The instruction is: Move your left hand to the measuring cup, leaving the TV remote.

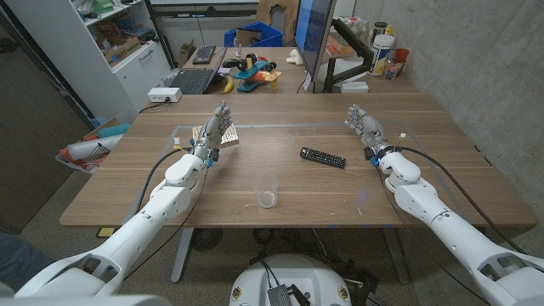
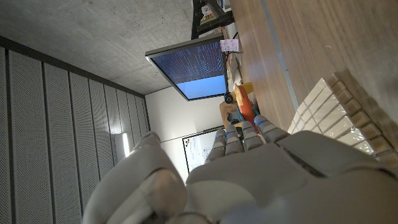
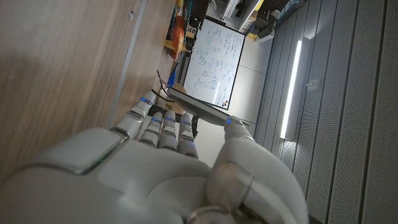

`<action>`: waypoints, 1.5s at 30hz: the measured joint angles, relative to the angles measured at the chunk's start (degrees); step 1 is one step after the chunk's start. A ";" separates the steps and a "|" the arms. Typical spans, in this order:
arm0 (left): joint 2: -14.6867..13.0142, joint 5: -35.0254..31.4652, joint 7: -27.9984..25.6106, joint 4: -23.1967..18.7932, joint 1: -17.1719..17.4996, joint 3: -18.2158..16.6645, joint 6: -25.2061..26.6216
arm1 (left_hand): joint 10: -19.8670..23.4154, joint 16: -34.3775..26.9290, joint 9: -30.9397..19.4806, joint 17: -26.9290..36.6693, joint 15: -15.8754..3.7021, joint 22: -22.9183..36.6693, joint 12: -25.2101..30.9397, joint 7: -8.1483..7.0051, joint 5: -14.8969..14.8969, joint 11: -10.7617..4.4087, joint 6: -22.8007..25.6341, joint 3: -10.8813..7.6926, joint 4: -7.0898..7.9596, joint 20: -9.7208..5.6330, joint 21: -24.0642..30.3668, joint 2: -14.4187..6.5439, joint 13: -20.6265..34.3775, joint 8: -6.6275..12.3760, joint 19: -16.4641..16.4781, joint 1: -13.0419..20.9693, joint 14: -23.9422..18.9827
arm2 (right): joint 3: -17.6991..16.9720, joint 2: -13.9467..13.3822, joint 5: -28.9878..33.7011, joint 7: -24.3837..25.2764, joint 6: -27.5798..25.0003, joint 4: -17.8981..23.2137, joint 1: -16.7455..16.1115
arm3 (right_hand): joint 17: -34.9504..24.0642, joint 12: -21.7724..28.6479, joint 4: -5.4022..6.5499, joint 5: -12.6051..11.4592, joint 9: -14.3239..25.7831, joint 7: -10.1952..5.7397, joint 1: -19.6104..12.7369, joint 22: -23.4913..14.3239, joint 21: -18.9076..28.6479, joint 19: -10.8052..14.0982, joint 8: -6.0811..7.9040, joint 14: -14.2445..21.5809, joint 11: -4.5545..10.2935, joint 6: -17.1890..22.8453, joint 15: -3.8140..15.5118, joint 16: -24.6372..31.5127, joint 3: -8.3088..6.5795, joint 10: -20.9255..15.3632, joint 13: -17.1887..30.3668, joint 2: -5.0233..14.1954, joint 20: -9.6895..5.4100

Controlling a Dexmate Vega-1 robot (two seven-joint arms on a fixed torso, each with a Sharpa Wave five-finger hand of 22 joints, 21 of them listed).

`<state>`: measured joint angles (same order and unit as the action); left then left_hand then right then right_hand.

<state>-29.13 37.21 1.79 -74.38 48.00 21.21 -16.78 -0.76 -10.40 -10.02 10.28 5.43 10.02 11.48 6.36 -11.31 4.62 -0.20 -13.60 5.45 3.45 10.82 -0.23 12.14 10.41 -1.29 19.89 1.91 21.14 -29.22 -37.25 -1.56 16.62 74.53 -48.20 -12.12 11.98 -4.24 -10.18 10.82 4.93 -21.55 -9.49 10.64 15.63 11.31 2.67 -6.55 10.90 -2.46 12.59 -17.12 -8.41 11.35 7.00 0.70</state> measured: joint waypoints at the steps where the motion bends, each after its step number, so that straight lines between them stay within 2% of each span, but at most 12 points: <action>1: 0.02 0.00 0.00 0.02 -0.01 0.00 -0.01 | 0.00 0.00 0.00 0.00 0.00 0.00 0.00 0.00 0.00 0.00 0.00 0.00 0.00 0.13 0.00 0.07 0.00 0.00 -0.14 0.07 0.00 | 0.00 0.01 0.00 0.00 0.02 0.00 0.00 | -0.03 0.00 0.00 0.00 0.00 0.00 0.00 0.00 0.00 0.20 0.00 0.00 0.00 0.00 0.00 0.00 0.00 0.00 0.00 0.00 -0.20; 28: -0.10 -0.42 -0.11 -0.30 -0.21 0.20 -0.01 | 0.00 0.01 0.01 -0.01 -0.01 -0.01 0.00 -0.01 0.00 -0.01 0.00 0.01 -0.01 0.16 0.00 0.06 -0.16 0.00 -0.17 0.06 0.01 | -0.31 -0.09 -0.12 0.11 0.42 0.24 -0.45 | -0.01 0.00 0.00 0.02 -0.01 -0.02 0.01 0.01 0.00 0.19 0.00 0.00 0.01 -0.03 0.01 0.00 0.00 0.01 -0.01 0.01 -0.19; 45: -1.56 -1.40 -0.87 -2.58 1.83 -0.41 -1.35 | 0.00 -0.26 0.01 -0.02 0.08 -0.02 0.00 -0.02 0.00 -0.02 0.00 -0.23 -0.24 0.42 -0.01 -0.17 -0.16 0.00 -0.44 0.29 -0.10 | -0.08 0.07 -0.03 -0.04 0.44 -0.04 0.03 | 0.00 0.00 -0.17 0.02 -0.02 0.08 -0.29 0.01 0.00 0.18 0.00 0.21 0.31 0.28 0.22 0.00 -0.17 -0.30 -0.02 0.33 -0.19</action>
<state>-30.69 35.80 0.92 -76.96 49.83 20.80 -18.13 -0.75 -10.66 -10.01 10.27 5.52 10.00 11.47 6.34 -11.31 4.60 -0.20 -13.83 5.22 3.87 10.81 -0.39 11.98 10.41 -1.73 20.18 1.82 21.06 -29.16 -37.28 -1.60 17.06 74.49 -48.17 -12.12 11.98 -4.41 -10.16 10.80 5.01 -21.84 -9.48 10.64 15.82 11.30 2.88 -6.24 11.18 -2.24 12.58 -17.30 -8.71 11.33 7.33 0.51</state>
